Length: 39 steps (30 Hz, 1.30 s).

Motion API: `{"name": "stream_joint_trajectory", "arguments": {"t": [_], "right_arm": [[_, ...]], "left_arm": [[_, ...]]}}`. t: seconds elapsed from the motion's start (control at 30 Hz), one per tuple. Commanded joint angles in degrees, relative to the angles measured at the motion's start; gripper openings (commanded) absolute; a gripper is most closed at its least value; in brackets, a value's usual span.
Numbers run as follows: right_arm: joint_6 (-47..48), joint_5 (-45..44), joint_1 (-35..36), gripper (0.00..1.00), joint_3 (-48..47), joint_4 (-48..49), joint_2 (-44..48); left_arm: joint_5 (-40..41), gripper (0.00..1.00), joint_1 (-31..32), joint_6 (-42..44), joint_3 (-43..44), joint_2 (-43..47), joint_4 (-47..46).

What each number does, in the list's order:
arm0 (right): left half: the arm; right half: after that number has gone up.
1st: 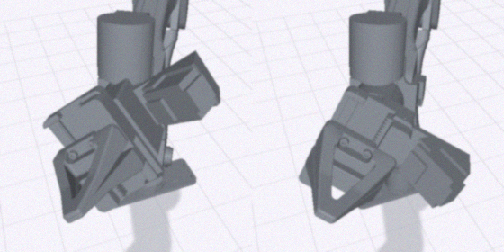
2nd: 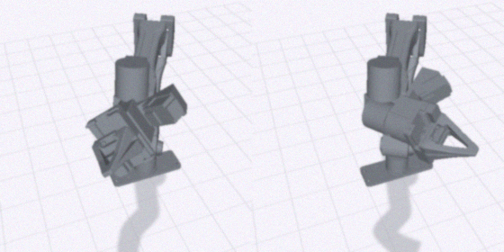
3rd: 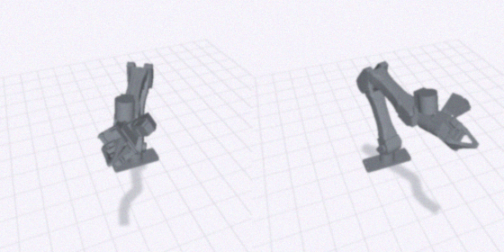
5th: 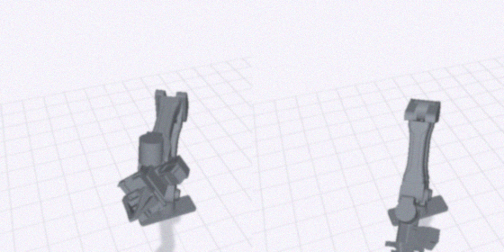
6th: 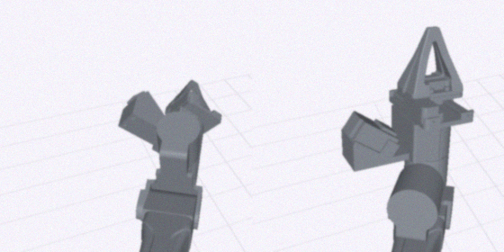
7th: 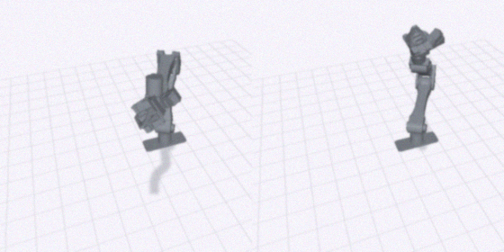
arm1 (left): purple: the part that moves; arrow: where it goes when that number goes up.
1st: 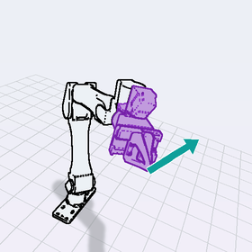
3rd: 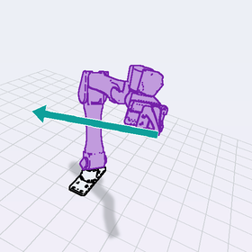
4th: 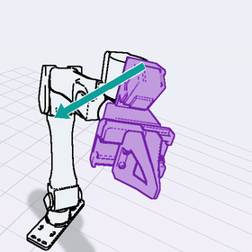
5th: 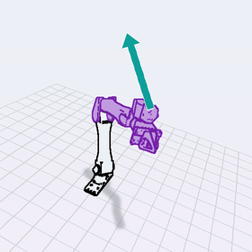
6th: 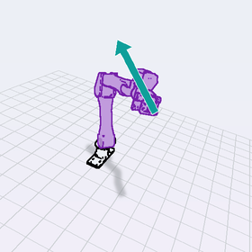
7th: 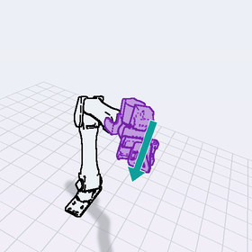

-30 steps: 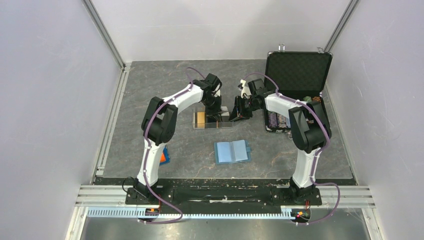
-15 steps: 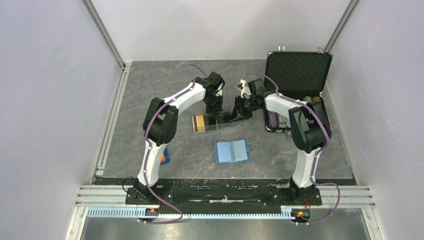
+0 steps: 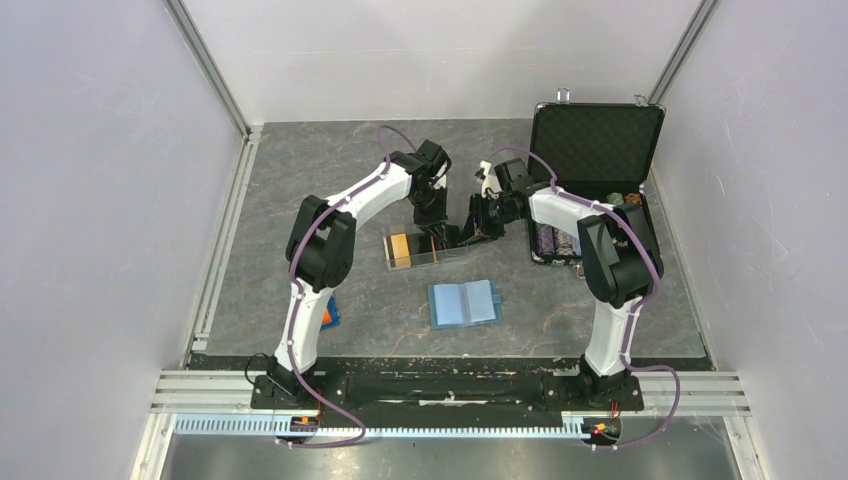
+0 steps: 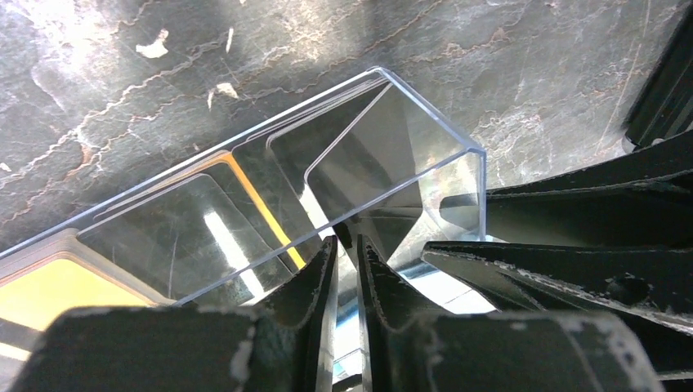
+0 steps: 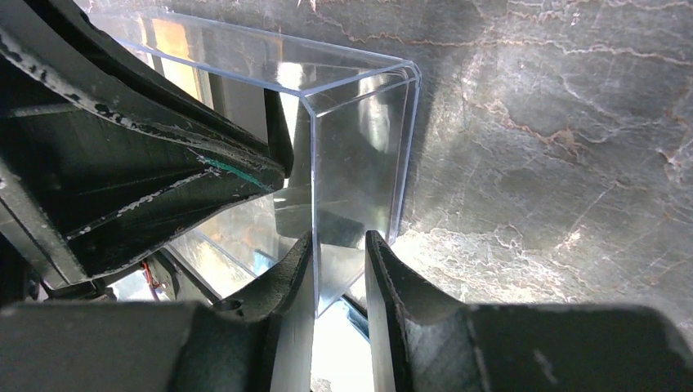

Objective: Put the credit cards into the card holder
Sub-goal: Pick up the credit card from the storage box.

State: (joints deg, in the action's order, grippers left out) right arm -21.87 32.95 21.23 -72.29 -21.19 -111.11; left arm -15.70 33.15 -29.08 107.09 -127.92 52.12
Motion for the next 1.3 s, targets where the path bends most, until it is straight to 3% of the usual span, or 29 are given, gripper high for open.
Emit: {"name": "stream_joint_trajectory", "arguments": {"t": [0.0,0.3,0.57,0.7,0.8,0.87,0.93,1.0,1.27], "right_arm": [[-1.54,3.0,1.25,0.26,1.33,-2.28,1.51],[-2.14,3.7,1.26,0.26,1.54,-1.83,1.76],[-2.47,3.88,1.22,0.26,1.19,-1.69,1.93],[-2.46,3.96,1.22,0.26,1.14,-1.6,2.04],[-2.33,4.05,1.29,0.27,1.01,-1.63,1.97],[-2.37,4.05,1.26,0.27,0.94,-1.57,1.92],[-2.37,4.05,1.27,0.27,0.9,-1.56,1.86],[-2.31,4.05,1.27,0.27,0.92,-1.49,1.86],[-2.01,4.4,1.2,0.27,1.19,-1.45,1.6]], "left_arm": [[-3.75,0.2,0.25,-0.8,1.3,-0.49,-5.17],[-6.27,0.2,0.25,-2.99,-0.21,-0.69,-8.35],[-3.54,0.2,0.26,-1.4,-0.04,-1.56,-4.88],[-1.64,0.05,0.25,-0.2,0.05,-0.47,-3.45],[0.82,0.02,0.25,1.03,0.83,0.27,-1.42],[2.55,0.14,0.25,1.88,1.31,0.55,0.46],[4.91,0.36,0.26,2.42,1.46,0.97,2.07],[6.88,0.43,0.3,3.0,1.08,1.5,2.93],[7.93,0.5,-0.86,2.87,-0.24,0.5,4.31]]}}
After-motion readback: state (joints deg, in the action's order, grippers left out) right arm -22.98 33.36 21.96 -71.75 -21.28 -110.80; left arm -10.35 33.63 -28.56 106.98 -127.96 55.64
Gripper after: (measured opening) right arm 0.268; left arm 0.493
